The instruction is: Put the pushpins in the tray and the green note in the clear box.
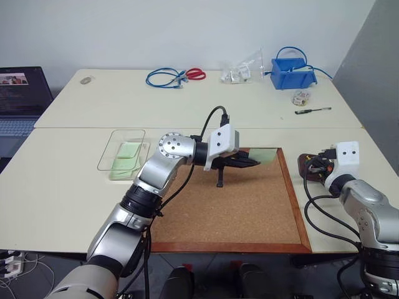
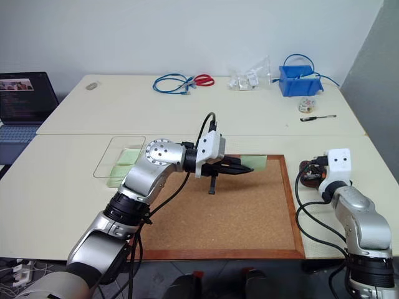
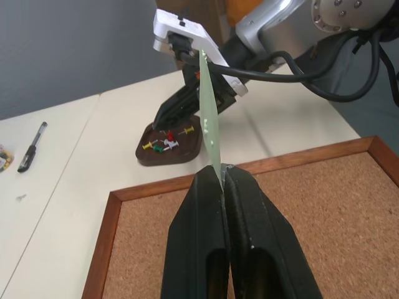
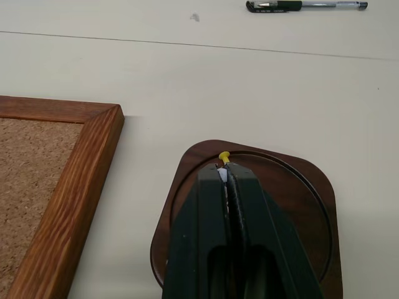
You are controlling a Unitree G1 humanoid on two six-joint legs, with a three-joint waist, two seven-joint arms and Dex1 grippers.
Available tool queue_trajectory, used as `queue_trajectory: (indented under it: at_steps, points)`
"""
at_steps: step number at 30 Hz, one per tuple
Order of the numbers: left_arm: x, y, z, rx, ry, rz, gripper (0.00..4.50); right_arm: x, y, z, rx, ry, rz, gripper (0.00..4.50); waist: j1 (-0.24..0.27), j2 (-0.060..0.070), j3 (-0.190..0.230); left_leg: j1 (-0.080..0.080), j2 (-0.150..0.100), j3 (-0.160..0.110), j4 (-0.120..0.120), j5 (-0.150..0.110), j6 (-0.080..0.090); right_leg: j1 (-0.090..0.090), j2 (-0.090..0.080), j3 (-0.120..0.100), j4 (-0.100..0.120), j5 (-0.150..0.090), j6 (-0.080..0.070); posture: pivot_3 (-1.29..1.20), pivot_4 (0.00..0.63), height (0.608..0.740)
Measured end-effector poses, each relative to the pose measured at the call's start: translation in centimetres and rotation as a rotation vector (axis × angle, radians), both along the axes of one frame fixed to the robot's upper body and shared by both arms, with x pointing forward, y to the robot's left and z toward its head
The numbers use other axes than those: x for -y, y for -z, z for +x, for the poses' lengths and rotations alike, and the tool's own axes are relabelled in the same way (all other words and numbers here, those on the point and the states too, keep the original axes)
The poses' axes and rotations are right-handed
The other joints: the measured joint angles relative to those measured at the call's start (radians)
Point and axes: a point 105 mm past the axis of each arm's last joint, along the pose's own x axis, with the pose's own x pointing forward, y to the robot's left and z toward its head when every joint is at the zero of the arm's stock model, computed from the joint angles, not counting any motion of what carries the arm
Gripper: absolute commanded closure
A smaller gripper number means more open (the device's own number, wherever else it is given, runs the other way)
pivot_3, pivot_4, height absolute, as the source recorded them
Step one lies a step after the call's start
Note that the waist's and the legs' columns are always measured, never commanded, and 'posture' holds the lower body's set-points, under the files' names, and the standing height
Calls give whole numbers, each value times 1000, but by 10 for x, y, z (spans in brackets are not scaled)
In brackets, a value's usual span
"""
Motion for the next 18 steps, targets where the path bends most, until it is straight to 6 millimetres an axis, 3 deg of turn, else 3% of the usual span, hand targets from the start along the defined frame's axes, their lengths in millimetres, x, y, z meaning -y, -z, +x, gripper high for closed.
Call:
queue_trajectory:
  at_steps: [1, 2, 9, 18]
  points:
    - [1, 0, -1, 3, 5, 3, 4478, 2, 1, 2, 1, 10, -1, 4500, 0, 0, 0, 0, 0, 0, 0, 0, 0, 0, 0, 0, 0, 0, 0, 0, 150, 740]
    - [1, 0, -1, 4, 8, 5, 4500, 4, 0, 3, 3, 16, -5, 4040, 0, 0, 0, 0, 0, 0, 0, 0, 0, 0, 0, 0, 0, 0, 0, 0, 150, 740]
    - [-7, 9, -3, -9, 4, 31, 4500, 14, -1, 5, 11, 54, -6, 2694, 1, 0, 0, 0, 0, 0, 0, 0, 0, 0, 0, 0, 0, 0, 0, 0, 150, 740]
    - [-9, 9, -2, -5, -6, 39, 4500, 14, -2, 6, 14, 47, -1, 807, 3, 0, 0, 0, 0, 0, 0, 0, 0, 0, 0, 0, 0, 0, 0, 0, 150, 740]
